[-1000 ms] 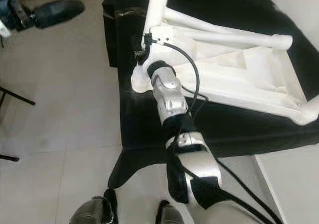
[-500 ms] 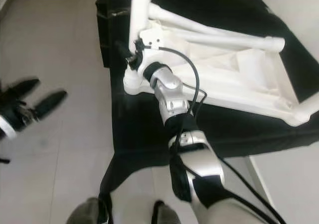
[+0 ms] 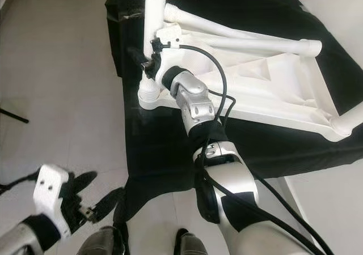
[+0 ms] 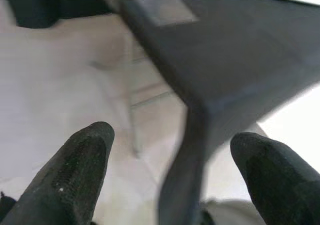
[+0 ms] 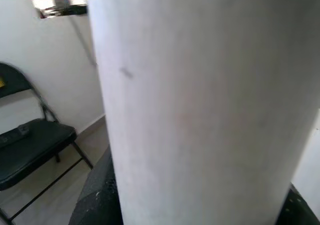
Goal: Building children table
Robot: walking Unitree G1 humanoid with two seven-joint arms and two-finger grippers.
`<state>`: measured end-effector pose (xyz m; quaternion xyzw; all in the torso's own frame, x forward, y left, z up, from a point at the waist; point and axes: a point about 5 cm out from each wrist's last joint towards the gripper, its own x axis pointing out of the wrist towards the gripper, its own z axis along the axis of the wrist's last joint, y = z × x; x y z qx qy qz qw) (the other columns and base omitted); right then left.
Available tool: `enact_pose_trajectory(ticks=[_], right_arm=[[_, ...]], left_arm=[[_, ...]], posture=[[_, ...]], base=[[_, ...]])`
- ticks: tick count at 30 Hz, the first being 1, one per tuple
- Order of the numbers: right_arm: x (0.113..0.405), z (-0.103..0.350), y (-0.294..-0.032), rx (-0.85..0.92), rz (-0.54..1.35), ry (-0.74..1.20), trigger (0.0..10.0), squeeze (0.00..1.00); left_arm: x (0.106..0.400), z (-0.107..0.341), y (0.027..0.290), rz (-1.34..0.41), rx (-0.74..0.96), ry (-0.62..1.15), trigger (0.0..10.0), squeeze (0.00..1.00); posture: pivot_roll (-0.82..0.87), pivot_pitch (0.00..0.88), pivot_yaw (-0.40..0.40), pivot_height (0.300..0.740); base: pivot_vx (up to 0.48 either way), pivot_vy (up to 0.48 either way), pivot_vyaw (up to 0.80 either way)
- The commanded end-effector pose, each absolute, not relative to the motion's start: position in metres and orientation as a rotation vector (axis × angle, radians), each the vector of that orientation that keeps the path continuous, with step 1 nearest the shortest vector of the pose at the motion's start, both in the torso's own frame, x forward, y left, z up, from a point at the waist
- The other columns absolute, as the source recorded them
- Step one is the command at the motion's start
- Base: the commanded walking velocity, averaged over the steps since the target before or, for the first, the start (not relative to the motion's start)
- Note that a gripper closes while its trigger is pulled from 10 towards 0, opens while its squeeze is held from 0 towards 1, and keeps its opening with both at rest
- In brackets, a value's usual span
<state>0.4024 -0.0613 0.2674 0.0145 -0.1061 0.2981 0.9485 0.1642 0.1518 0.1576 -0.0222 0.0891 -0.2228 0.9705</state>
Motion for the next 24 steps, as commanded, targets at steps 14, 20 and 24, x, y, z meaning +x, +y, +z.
enact_pose_trajectory(ticks=[14,20,24], right_arm=[[0.368,0.186,-0.029,0.099,0.230,0.005,0.0,0.00],[0.369,0.199,-0.031,0.076,0.268,-0.030,8.8,0.00],[0.369,0.208,-0.031,0.080,0.344,-0.067,10.0,0.00]], left_arm=[[0.155,0.157,0.154,-0.252,0.004,0.106,10.0,0.00],[0.155,0.156,0.153,-0.240,-0.003,0.092,10.0,0.00],[0.155,0.155,0.152,-0.231,-0.002,0.091,10.0,0.00]], posture=[[0.02,0.283,-0.088,0.740],[0.01,0.287,-0.094,0.740],[0.01,0.286,-0.093,0.740]], base=[[0.000,0.000,0.00],[0.000,0.000,0.00],[0.000,0.000,0.00]])
